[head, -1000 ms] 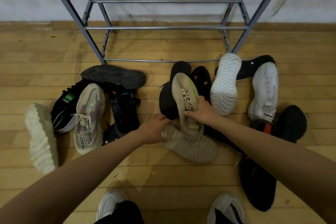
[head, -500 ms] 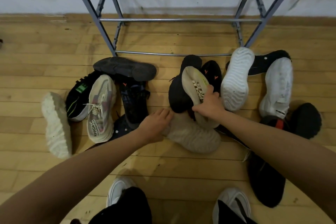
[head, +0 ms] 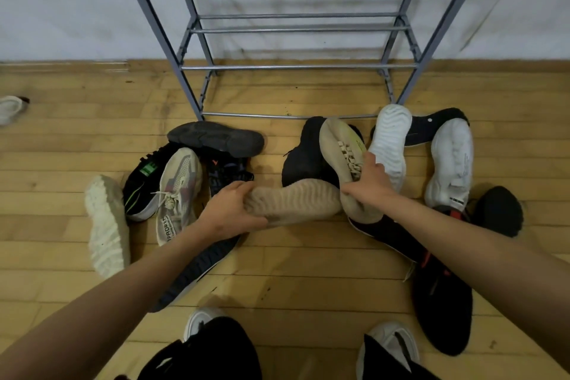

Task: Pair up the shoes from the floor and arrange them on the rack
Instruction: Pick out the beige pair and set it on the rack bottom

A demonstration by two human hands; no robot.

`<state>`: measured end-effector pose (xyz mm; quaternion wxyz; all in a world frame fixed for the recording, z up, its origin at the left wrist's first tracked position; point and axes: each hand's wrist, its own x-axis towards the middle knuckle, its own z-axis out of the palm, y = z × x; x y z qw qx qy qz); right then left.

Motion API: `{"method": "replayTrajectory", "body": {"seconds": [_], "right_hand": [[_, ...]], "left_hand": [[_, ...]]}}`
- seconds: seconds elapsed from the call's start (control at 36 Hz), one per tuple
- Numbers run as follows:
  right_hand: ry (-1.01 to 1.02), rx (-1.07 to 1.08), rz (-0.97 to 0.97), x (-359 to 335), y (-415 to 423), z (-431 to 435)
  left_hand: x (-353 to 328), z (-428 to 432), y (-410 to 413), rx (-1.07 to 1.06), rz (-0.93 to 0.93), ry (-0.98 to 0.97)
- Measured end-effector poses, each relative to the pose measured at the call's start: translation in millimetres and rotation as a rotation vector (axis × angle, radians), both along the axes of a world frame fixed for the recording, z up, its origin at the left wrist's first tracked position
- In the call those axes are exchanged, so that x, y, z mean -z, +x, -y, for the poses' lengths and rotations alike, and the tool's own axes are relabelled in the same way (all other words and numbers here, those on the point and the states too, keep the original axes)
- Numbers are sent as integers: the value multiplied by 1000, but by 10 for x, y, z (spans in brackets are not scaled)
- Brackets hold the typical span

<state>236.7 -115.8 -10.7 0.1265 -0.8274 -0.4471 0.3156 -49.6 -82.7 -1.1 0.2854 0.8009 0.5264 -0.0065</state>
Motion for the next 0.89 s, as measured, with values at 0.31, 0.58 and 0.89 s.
{"method": "replayTrajectory", "body": {"seconds": [0.31,0.58,0.89], "right_hand": [[54,174,-82,95,-9,-169],[152,204,-34,236,-136,-192],[-94,-28,51,348,-154,70]], "left_hand": [[233,-243,77,-515,464,-612],[525,-234,393,-1019,1092,-1095],[612,-105,661,-797,523,-596]]}}
